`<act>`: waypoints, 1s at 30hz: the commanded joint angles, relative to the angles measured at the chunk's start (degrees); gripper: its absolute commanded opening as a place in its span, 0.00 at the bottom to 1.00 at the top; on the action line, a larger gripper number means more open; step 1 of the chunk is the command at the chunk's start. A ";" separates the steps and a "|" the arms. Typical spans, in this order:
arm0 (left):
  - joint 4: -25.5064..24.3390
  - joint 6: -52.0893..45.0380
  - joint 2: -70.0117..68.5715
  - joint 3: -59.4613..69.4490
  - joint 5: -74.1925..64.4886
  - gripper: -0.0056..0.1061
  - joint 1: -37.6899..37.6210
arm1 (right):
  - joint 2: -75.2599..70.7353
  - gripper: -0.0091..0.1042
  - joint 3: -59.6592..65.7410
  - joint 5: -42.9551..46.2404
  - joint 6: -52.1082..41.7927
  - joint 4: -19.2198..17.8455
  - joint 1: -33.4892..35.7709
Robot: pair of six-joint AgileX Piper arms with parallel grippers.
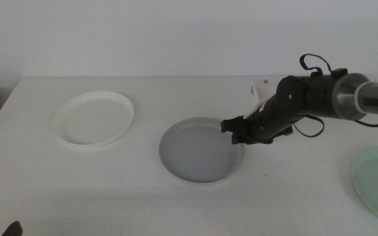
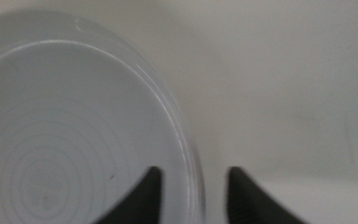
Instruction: Stack the three bowls on top of each other.
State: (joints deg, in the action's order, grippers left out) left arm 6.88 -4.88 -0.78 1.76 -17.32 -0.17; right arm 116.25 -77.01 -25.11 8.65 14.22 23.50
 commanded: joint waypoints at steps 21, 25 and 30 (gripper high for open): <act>0.32 0.72 -0.78 -0.28 4.66 0.99 -0.06 | -28.51 0.53 -1.78 -29.04 -25.38 0.29 -54.57; 0.32 0.72 -0.78 -0.28 4.66 0.99 -0.06 | -25.93 0.50 -1.78 -29.07 -34.97 0.48 -56.47; 0.32 0.72 -0.78 -0.28 4.66 0.99 -0.06 | -21.15 0.50 -1.72 -30.13 -41.63 5.39 -56.21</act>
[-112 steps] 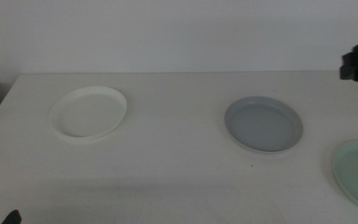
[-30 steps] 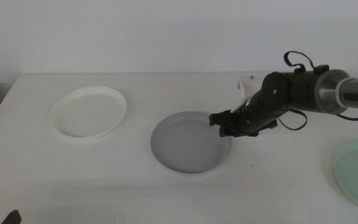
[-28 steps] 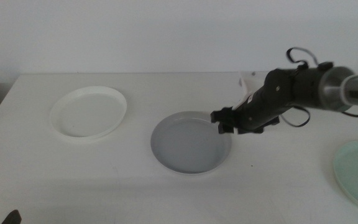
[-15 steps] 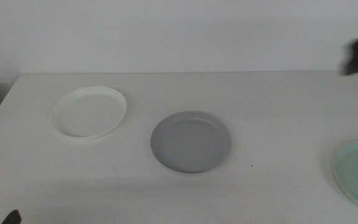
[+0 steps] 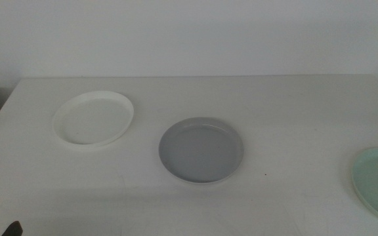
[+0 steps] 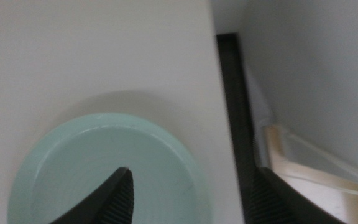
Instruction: Stack the three bowls on top of each other.
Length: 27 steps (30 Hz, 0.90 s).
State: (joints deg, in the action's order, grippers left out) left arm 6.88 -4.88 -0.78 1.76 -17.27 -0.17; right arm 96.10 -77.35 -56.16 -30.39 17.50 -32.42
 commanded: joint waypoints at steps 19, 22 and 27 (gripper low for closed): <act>0.32 0.72 -0.78 -0.28 4.61 0.99 -0.06 | 11.86 0.50 2.36 -0.19 -5.25 -0.29 -0.33; 0.32 0.72 -0.78 -0.28 4.61 0.99 -0.06 | 13.05 0.50 2.95 0.40 -5.85 0.20 -0.33; 0.32 0.72 -0.78 -0.28 4.61 0.99 -0.06 | 14.40 0.41 3.30 0.36 -7.79 0.30 -0.33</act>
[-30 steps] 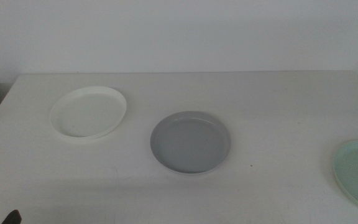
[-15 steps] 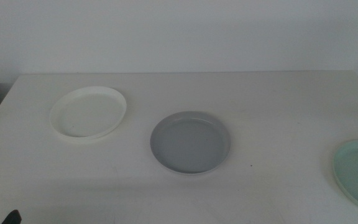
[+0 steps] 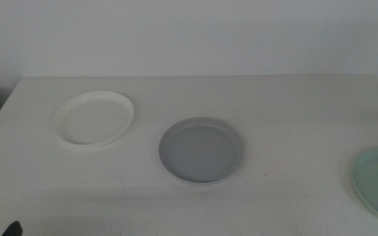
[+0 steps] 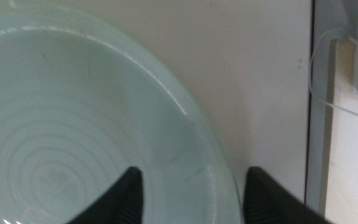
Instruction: Stack the three bowls on top of each other.
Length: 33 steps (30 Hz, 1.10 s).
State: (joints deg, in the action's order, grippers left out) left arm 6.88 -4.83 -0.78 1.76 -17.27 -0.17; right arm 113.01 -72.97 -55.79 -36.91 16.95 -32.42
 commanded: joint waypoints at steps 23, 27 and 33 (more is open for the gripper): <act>0.27 0.67 -0.78 -0.28 4.61 0.99 -0.06 | -12.33 0.07 -17.76 -2.57 29.37 6.49 28.65; 0.27 0.67 -0.78 -0.28 4.61 0.99 -0.06 | -8.19 0.07 -22.15 -0.06 33.13 6.47 37.98; 0.27 0.67 -0.78 -0.28 4.61 0.99 -0.06 | -0.75 0.07 -26.70 2.64 39.01 4.89 46.80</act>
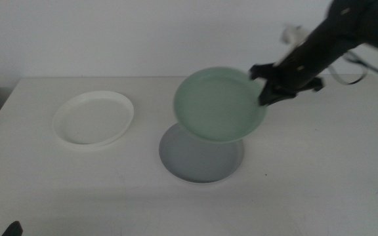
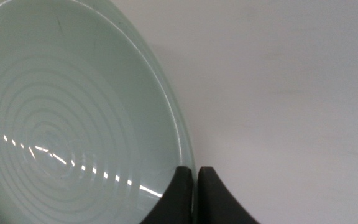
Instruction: Stack the three bowls on top of each other.
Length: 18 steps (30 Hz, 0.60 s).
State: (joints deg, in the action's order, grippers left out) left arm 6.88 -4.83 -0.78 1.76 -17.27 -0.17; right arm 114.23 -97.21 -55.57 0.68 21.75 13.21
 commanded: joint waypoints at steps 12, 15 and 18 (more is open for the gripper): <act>0.27 0.67 -0.78 -0.28 4.61 0.99 -0.06 | 6.17 0.08 -2.81 4.43 1.55 -0.51 4.91; 0.27 0.67 -0.78 -0.28 4.61 0.99 -0.06 | 6.36 0.15 -2.81 4.19 1.50 -2.44 4.91; 0.27 0.67 -0.78 -0.28 4.61 0.99 -0.06 | 6.31 0.29 -2.81 2.85 1.50 -2.78 4.91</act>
State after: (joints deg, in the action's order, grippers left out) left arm 6.88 -4.83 -0.78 1.76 -17.27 -0.17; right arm 124.27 -98.11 -52.99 2.46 18.87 18.07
